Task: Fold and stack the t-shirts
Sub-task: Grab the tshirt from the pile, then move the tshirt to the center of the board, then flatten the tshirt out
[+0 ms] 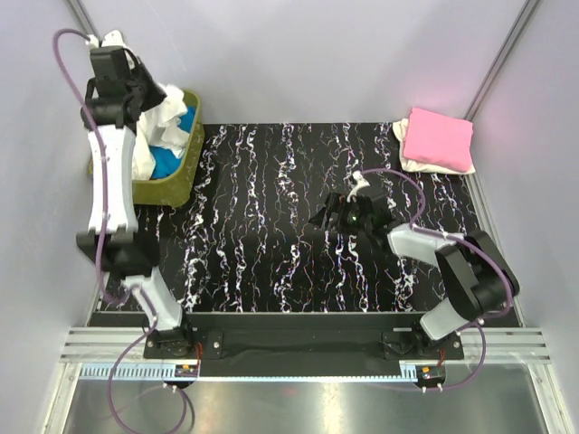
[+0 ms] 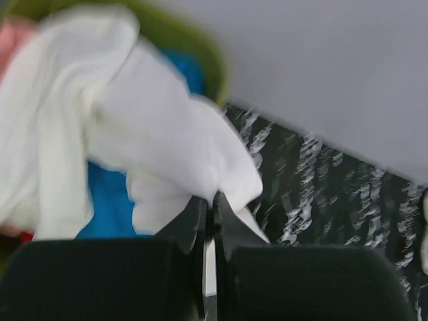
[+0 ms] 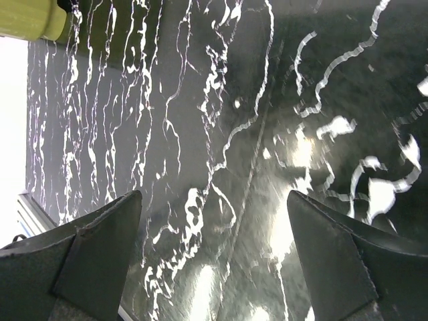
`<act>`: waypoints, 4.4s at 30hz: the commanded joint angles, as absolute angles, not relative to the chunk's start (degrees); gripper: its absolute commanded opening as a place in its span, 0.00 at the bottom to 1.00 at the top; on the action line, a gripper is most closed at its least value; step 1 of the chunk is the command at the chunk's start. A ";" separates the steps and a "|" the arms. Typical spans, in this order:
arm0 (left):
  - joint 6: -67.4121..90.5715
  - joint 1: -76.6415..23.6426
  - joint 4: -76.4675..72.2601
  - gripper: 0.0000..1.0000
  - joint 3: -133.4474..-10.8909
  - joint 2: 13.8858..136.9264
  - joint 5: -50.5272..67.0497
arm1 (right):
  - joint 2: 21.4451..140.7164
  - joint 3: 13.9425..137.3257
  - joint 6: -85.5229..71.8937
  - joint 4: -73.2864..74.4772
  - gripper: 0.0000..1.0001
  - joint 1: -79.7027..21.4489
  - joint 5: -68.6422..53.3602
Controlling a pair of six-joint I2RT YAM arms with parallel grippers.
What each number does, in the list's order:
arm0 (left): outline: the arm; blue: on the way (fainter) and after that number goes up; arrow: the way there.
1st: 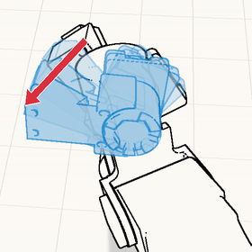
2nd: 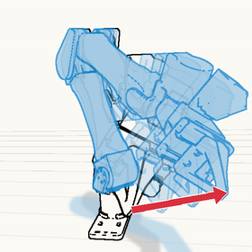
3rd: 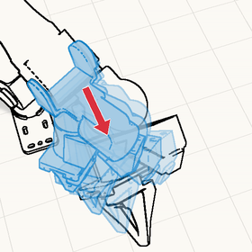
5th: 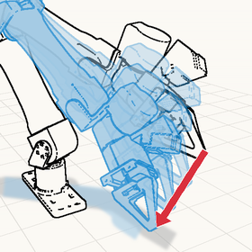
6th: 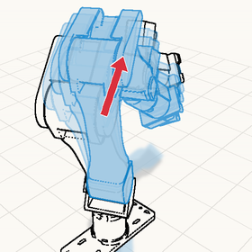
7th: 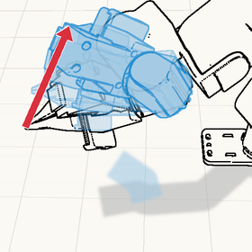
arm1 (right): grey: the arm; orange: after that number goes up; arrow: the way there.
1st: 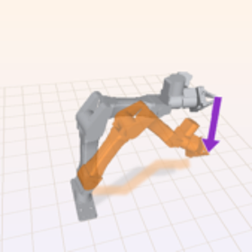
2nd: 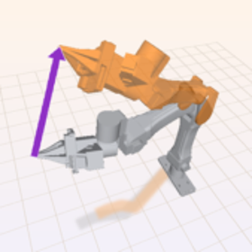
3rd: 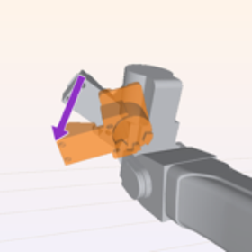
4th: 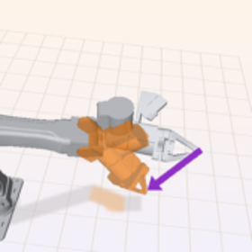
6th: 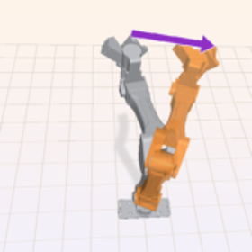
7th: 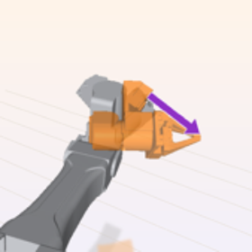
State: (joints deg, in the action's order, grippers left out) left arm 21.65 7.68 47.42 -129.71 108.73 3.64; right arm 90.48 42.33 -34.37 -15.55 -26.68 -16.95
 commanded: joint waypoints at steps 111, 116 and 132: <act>34.10 -14.77 26.63 0.67 -59.49 79.70 -1.30 | 62.66 56.07 -28.56 43.25 0.00 -19.51 17.14; 32.53 -14.68 25.58 0.61 -64.24 89.46 -4.56 | 64.25 56.34 -28.39 41.66 0.00 -19.51 13.89; 30.15 -10.63 22.86 0.56 -69.70 102.04 -2.46 | 67.15 54.05 -28.39 38.67 0.00 -19.51 9.41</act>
State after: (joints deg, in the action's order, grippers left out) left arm 30.96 -10.39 26.39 -68.36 101.84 -2.72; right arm 66.61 54.28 -28.18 41.17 -19.81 10.61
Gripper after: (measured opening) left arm 0.561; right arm 0.020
